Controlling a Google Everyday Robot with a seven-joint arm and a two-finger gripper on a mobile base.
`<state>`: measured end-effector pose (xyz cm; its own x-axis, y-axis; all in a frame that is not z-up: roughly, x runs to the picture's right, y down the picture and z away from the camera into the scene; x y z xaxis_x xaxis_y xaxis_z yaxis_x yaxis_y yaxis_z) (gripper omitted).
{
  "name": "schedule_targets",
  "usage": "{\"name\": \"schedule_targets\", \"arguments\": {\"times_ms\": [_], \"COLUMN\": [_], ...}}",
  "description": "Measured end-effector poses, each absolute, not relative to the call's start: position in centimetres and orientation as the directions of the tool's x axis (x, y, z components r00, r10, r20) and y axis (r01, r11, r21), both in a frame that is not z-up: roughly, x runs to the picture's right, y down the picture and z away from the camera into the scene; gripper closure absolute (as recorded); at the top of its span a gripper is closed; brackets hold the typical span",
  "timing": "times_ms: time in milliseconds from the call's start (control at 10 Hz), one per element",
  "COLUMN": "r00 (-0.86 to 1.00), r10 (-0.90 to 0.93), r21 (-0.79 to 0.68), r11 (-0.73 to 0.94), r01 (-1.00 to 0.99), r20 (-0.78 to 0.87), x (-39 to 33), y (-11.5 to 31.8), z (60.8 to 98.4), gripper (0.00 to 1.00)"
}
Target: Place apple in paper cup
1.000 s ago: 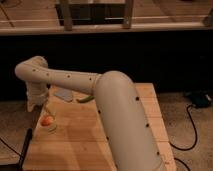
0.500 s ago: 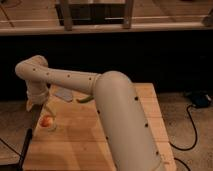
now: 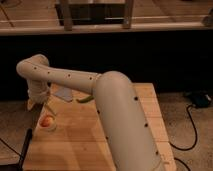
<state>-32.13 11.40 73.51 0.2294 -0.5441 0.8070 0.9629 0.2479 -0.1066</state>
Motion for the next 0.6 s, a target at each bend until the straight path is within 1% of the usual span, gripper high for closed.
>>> {"name": "schedule_targets", "arguments": {"times_ms": [600], "r00": [0.229], "r10": [-0.543], "r21": [-0.107], "r11": [0.247], "r01": [0.963], "r20": [0.808], "x": [-32.14], "y": [11.53], "z": [73.59], "gripper": [0.2]}}
